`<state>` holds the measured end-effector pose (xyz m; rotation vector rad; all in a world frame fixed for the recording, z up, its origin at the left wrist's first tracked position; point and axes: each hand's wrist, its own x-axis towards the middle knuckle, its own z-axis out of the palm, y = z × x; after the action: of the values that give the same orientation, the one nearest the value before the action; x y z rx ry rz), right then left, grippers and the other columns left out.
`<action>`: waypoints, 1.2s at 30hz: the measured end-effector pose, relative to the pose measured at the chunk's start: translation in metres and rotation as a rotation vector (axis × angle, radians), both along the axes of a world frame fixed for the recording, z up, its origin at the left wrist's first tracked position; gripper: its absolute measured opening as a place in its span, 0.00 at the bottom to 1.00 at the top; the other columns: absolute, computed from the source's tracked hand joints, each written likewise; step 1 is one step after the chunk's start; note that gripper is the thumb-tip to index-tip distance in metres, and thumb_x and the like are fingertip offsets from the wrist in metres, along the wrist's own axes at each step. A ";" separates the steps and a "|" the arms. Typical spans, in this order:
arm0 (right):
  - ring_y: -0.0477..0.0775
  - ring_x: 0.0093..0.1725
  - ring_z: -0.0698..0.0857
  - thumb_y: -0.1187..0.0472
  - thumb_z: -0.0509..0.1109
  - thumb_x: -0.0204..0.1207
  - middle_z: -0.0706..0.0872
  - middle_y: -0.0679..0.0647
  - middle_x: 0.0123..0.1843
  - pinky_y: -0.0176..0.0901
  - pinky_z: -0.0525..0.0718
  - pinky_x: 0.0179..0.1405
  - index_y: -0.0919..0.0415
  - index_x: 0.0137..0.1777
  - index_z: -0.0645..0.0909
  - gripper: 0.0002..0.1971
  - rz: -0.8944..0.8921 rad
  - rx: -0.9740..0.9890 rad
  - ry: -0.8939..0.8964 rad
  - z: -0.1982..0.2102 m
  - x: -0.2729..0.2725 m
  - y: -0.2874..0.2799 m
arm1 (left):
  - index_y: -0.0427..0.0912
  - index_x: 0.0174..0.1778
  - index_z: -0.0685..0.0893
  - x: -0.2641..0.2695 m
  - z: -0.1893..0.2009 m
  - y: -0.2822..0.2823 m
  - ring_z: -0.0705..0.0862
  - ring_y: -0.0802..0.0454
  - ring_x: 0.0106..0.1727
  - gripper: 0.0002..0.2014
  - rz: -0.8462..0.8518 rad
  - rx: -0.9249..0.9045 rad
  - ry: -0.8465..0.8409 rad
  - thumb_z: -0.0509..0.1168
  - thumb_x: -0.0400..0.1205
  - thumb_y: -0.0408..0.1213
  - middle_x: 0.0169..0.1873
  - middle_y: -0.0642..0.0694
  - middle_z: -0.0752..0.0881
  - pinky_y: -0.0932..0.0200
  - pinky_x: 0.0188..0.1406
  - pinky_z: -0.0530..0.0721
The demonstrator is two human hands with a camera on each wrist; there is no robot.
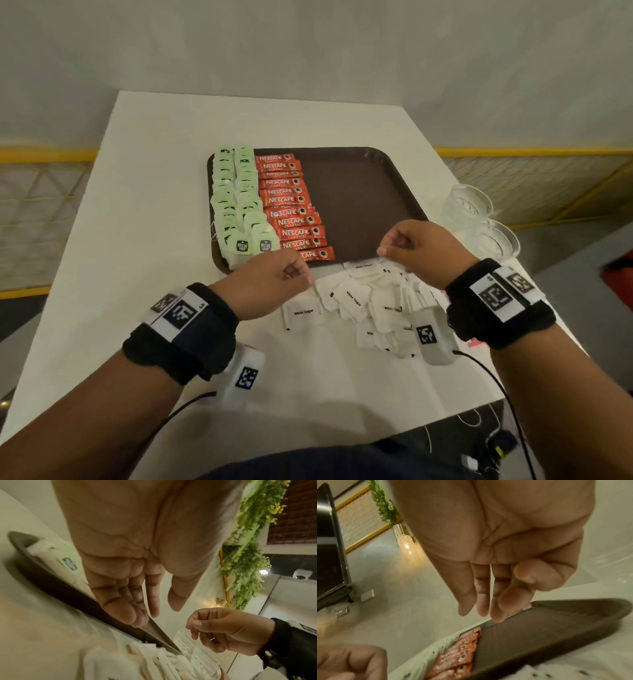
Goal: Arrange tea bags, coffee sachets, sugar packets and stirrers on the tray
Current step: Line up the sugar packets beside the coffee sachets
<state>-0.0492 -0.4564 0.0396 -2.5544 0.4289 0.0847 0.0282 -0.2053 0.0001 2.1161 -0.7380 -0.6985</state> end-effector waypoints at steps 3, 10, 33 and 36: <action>0.37 0.36 0.79 0.57 0.72 0.77 0.86 0.45 0.41 0.34 0.73 0.38 0.50 0.42 0.82 0.03 0.023 -0.068 -0.018 -0.016 -0.021 -0.020 | 0.50 0.50 0.83 -0.013 0.003 -0.021 0.82 0.60 0.47 0.08 -0.060 0.050 -0.072 0.65 0.84 0.49 0.47 0.56 0.85 0.62 0.46 0.82; 0.32 0.37 0.75 0.64 0.72 0.76 0.85 0.42 0.54 0.22 0.68 0.39 0.49 0.54 0.85 0.11 0.124 -0.061 0.064 -0.029 -0.052 -0.053 | 0.49 0.53 0.82 -0.040 0.002 -0.074 0.83 0.57 0.52 0.09 -0.109 0.116 -0.194 0.65 0.85 0.49 0.52 0.55 0.81 0.59 0.49 0.82; 0.56 0.58 0.82 0.56 0.78 0.69 0.80 0.54 0.60 0.46 0.80 0.57 0.54 0.70 0.75 0.29 0.468 -0.204 0.155 -0.048 -0.058 -0.061 | 0.50 0.51 0.80 -0.073 -0.007 -0.142 0.79 0.51 0.47 0.19 -0.055 0.518 -0.300 0.78 0.72 0.52 0.48 0.50 0.78 0.54 0.48 0.80; 0.55 0.56 0.82 0.54 0.79 0.67 0.82 0.52 0.58 0.46 0.80 0.55 0.54 0.66 0.78 0.27 0.449 -0.192 0.127 -0.048 -0.057 -0.063 | 0.49 0.48 0.77 -0.078 -0.011 -0.142 0.78 0.51 0.45 0.17 -0.015 0.456 -0.293 0.78 0.73 0.47 0.47 0.50 0.79 0.58 0.41 0.75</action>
<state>-0.1065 -0.5198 -0.0088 -2.7995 -0.1038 0.3870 -0.0497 -0.3472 -0.0104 2.6722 -0.8072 -0.6133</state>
